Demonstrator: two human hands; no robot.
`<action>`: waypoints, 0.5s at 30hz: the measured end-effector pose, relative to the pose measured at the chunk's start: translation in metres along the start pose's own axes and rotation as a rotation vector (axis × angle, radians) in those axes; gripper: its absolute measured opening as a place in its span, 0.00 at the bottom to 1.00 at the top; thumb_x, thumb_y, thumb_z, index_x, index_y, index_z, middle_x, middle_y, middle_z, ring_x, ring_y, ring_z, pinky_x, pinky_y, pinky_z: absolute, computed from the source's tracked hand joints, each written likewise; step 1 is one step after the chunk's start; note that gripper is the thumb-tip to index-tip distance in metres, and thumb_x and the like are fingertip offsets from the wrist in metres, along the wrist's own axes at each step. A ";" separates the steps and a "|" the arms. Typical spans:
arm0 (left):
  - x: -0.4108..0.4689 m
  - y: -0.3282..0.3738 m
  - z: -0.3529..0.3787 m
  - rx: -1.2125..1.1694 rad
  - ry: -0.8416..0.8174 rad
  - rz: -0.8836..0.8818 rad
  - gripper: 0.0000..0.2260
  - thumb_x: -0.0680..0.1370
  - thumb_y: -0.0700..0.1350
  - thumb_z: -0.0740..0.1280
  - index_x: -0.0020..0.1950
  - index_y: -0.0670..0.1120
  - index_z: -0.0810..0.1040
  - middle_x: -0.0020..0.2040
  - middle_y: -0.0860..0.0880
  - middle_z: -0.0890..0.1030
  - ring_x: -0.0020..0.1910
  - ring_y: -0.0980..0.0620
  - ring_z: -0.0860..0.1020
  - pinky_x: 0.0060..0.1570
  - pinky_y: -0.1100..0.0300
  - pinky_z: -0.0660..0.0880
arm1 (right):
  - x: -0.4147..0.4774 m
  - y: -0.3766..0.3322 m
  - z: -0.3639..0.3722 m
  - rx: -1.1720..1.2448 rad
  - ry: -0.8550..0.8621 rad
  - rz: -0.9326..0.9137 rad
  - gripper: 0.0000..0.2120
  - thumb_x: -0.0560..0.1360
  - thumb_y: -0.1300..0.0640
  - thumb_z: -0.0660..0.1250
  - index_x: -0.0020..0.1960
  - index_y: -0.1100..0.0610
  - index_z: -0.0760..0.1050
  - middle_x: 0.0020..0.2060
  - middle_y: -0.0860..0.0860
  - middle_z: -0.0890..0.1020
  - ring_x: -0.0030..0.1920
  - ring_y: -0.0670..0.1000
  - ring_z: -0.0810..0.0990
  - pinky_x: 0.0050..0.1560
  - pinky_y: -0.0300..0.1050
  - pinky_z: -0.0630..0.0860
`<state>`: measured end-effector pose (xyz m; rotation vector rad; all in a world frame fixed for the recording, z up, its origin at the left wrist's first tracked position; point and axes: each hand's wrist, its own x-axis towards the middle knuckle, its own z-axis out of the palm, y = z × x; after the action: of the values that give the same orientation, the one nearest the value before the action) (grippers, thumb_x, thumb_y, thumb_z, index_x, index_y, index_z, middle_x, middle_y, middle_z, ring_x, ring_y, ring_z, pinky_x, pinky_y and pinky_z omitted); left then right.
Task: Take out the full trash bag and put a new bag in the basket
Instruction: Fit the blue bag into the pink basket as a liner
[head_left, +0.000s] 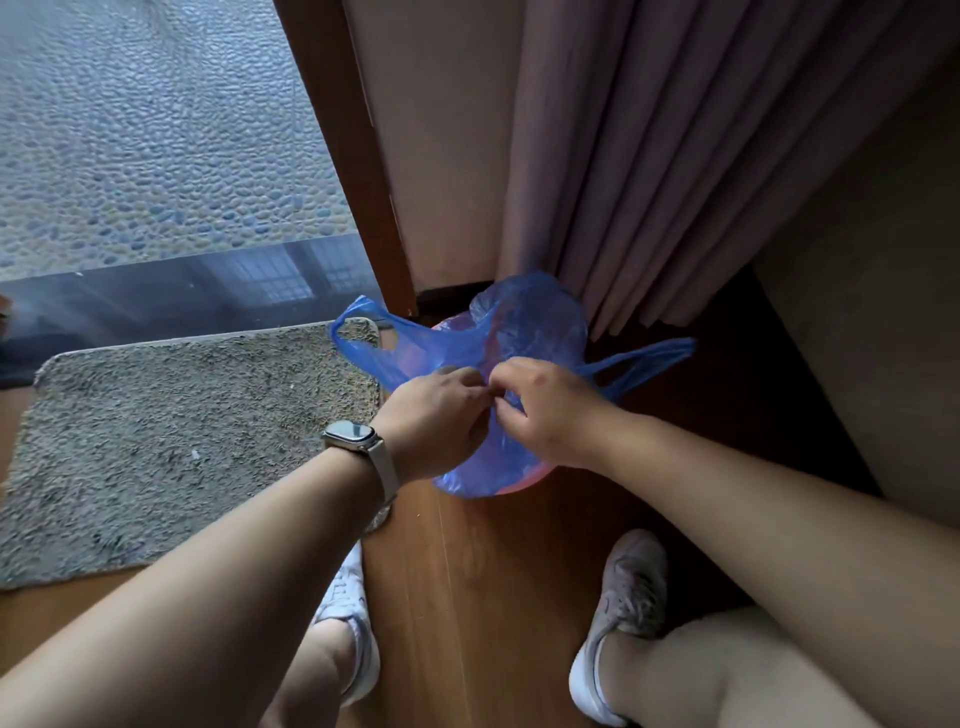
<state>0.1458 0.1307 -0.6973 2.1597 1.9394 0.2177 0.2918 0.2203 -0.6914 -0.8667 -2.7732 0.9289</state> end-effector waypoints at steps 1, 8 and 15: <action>0.005 -0.006 -0.001 0.025 0.039 0.045 0.11 0.76 0.43 0.63 0.55 0.46 0.80 0.52 0.46 0.80 0.52 0.43 0.78 0.46 0.50 0.75 | 0.005 0.006 0.001 -0.062 0.010 -0.005 0.05 0.75 0.57 0.63 0.47 0.58 0.75 0.47 0.56 0.78 0.50 0.58 0.76 0.49 0.55 0.73; 0.037 -0.073 0.019 0.221 0.129 -0.042 0.17 0.77 0.48 0.65 0.65 0.47 0.77 0.66 0.41 0.77 0.64 0.40 0.75 0.65 0.46 0.67 | 0.036 0.074 0.017 -0.525 -0.098 0.143 0.22 0.73 0.47 0.65 0.64 0.54 0.69 0.62 0.55 0.72 0.63 0.58 0.70 0.58 0.51 0.69; 0.018 -0.112 0.077 0.265 -0.230 -0.333 0.41 0.68 0.67 0.68 0.76 0.53 0.59 0.71 0.47 0.69 0.69 0.44 0.68 0.65 0.49 0.65 | 0.035 0.113 0.041 -0.604 -0.290 0.331 0.43 0.65 0.35 0.70 0.73 0.50 0.57 0.69 0.56 0.64 0.68 0.58 0.64 0.66 0.54 0.63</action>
<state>0.0610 0.1535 -0.8020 1.8597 2.2453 -0.3466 0.3073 0.2912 -0.7930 -1.4017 -3.2895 0.2309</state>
